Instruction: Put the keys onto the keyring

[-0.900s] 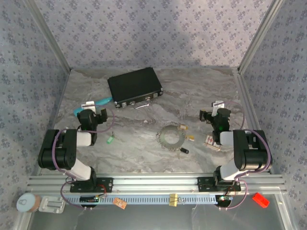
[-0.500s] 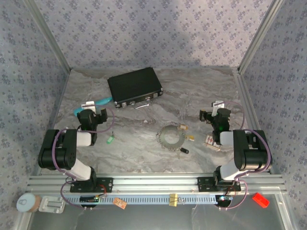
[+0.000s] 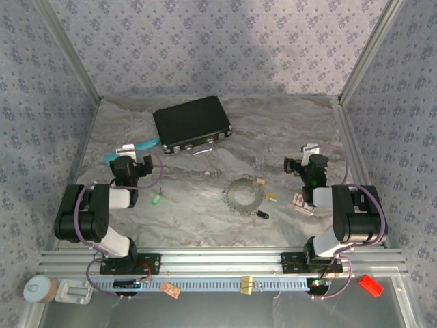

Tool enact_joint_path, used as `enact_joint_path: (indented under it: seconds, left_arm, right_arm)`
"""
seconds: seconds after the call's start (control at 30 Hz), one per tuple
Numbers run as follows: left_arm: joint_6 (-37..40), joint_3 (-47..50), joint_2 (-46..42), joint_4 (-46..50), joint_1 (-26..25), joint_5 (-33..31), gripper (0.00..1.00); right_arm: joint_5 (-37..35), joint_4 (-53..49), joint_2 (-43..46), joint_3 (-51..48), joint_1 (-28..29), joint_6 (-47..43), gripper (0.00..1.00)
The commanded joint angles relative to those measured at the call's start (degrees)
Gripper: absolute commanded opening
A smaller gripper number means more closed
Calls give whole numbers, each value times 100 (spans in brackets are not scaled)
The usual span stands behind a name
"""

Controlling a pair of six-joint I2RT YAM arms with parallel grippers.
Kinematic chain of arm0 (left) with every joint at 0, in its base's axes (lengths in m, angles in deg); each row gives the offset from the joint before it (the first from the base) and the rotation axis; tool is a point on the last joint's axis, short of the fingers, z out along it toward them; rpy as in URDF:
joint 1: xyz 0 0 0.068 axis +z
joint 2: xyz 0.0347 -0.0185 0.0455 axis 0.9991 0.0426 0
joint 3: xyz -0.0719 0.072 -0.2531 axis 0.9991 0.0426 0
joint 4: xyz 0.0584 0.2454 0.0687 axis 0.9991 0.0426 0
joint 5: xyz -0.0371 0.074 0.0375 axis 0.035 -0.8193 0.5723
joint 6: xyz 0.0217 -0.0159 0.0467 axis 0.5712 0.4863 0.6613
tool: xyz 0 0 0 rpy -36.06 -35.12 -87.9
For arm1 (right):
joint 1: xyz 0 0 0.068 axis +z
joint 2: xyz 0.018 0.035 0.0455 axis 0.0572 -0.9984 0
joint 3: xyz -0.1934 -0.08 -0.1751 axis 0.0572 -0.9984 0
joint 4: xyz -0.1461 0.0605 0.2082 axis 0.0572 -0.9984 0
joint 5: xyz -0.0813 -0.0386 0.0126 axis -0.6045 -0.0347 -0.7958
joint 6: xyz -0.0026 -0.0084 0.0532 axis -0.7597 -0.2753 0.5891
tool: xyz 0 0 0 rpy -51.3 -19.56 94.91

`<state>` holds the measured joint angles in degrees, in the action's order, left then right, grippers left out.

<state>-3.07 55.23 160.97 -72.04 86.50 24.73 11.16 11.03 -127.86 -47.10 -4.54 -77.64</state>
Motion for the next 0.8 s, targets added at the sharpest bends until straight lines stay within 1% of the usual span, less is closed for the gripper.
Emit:
enact_joint_path:
  seconds: [0.0,0.2,0.3,0.37,0.4,0.5,0.53,0.67,0.77]
  left_arm:
    - [71,-124,46,-155,44,88,100]
    - [76,-117,43,-151,42,88,100]
    - [82,-114,35,-179,42,99,100]
    - [118,-137,-5,-107,43,186,100]
    - [154,-169,-100,28,43,263,100]
    - [249,-331,-486,672,23,370,100]
    - [294,-403,-633,946,8,373,100]
    - [386,-472,-1247,1545,-127,458,100]
    - [285,-456,-1742,1810,-327,505,100]
  right_arm:
    - [-95,149,-60,105,-39,73,99]
    - [-100,154,-61,105,-36,80,99]
    - [78,33,-2,146,-39,12,99]
    - [227,-350,162,306,-8,-112,99]
    - [247,-708,296,455,23,-138,99]
    - [103,-2368,670,1102,58,-70,99]
    - [41,-2751,804,1244,63,18,99]
    - [-55,-3269,1560,1112,104,464,99]
    - [-30,-3762,2318,914,126,924,99]
